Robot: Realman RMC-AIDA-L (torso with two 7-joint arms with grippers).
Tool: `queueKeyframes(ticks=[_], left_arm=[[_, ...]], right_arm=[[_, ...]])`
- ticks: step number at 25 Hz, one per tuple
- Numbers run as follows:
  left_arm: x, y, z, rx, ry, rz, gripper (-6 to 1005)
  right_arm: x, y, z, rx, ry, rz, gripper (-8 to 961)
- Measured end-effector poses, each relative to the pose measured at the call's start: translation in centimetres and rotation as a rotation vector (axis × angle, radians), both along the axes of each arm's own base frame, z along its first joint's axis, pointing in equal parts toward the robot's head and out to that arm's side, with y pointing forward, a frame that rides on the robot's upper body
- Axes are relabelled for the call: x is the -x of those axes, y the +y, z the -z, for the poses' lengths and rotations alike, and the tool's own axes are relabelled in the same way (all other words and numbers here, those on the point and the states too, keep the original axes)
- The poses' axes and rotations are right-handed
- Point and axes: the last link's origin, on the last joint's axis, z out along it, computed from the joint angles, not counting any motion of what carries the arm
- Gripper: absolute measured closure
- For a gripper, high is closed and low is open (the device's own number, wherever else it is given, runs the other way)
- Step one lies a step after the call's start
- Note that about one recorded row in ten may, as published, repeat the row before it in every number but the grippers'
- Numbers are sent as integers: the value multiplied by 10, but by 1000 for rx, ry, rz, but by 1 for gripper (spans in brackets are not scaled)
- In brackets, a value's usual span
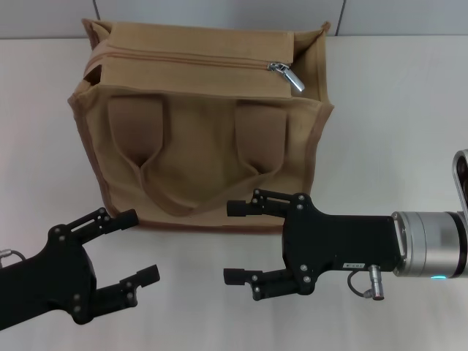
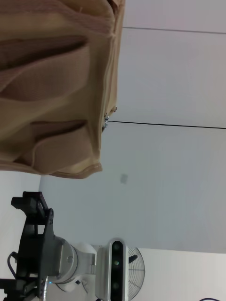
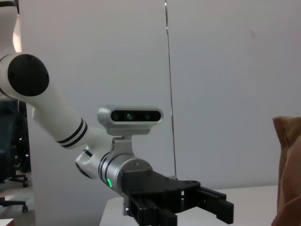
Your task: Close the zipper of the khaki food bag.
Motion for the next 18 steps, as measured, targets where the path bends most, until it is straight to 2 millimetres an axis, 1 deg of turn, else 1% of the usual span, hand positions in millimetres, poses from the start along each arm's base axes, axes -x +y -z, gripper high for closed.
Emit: queueKeyframes(ticks=[5,18], left_arm=[[-4,-5,-1,6,-26,28,204],[-6,-2,1,4,-25,31,204]], right_arm=[[0,1,0,2,7,13,104],[-1,-1,1,7,9,25,104]])
